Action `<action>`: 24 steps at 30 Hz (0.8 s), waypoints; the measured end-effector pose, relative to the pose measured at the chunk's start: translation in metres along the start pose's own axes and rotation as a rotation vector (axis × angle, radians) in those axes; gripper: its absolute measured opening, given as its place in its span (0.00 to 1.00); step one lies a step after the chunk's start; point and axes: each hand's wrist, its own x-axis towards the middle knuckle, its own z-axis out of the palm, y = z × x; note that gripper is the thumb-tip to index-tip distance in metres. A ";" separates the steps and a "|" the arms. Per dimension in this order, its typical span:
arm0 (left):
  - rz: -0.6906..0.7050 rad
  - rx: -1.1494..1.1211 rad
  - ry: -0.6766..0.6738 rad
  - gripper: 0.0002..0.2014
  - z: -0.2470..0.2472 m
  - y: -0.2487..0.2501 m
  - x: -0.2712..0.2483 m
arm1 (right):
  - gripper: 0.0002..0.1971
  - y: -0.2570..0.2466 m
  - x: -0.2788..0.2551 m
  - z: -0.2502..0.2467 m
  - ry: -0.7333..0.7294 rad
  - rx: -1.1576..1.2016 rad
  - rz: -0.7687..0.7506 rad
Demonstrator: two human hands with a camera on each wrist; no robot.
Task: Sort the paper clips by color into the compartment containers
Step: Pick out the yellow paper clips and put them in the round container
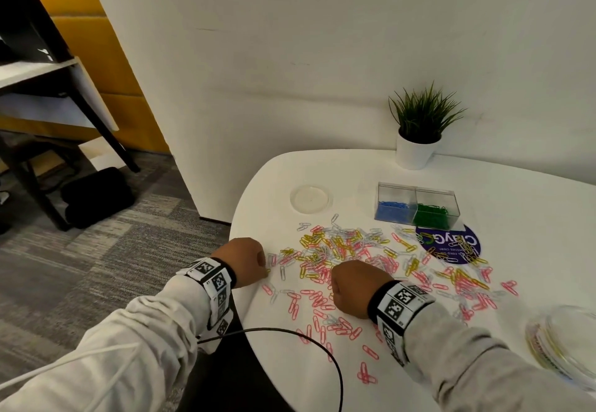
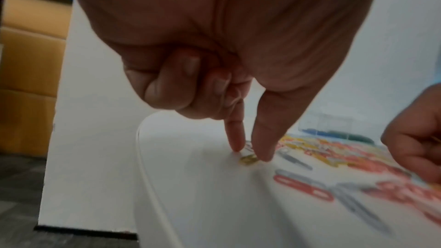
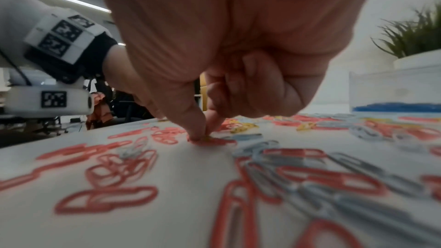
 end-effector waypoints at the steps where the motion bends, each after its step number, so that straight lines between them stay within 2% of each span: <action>1: 0.005 0.028 0.001 0.08 0.000 0.002 -0.002 | 0.09 0.000 0.000 -0.001 -0.021 0.014 0.013; 5: 0.004 0.115 -0.033 0.08 0.005 0.008 -0.002 | 0.08 0.002 0.001 -0.002 -0.065 0.059 0.044; 9: 0.003 0.186 -0.052 0.10 0.008 0.013 -0.003 | 0.10 0.007 -0.001 -0.003 -0.074 0.115 0.070; 11: -0.027 0.105 -0.069 0.14 0.004 0.013 -0.005 | 0.08 0.014 -0.004 -0.004 -0.045 0.182 0.068; 15: -0.153 -0.344 -0.003 0.11 -0.006 0.012 -0.001 | 0.04 0.026 -0.009 -0.005 0.040 0.258 0.063; 17: -0.182 -0.591 0.006 0.14 -0.007 0.013 0.000 | 0.05 0.025 -0.008 -0.005 0.060 0.235 0.057; 18: -0.212 -0.723 -0.044 0.15 -0.008 0.016 0.001 | 0.05 0.024 -0.007 -0.003 0.059 0.225 0.058; 20: -0.173 -0.871 -0.150 0.13 -0.005 0.024 -0.002 | 0.06 0.021 -0.006 -0.001 0.047 0.207 0.060; 22: -0.067 -0.789 -0.127 0.11 0.000 0.033 -0.003 | 0.06 0.019 -0.005 -0.001 0.036 0.180 0.048; 24: 0.010 -0.599 -0.082 0.10 0.005 0.038 -0.002 | 0.06 0.016 -0.005 -0.001 0.032 0.151 0.036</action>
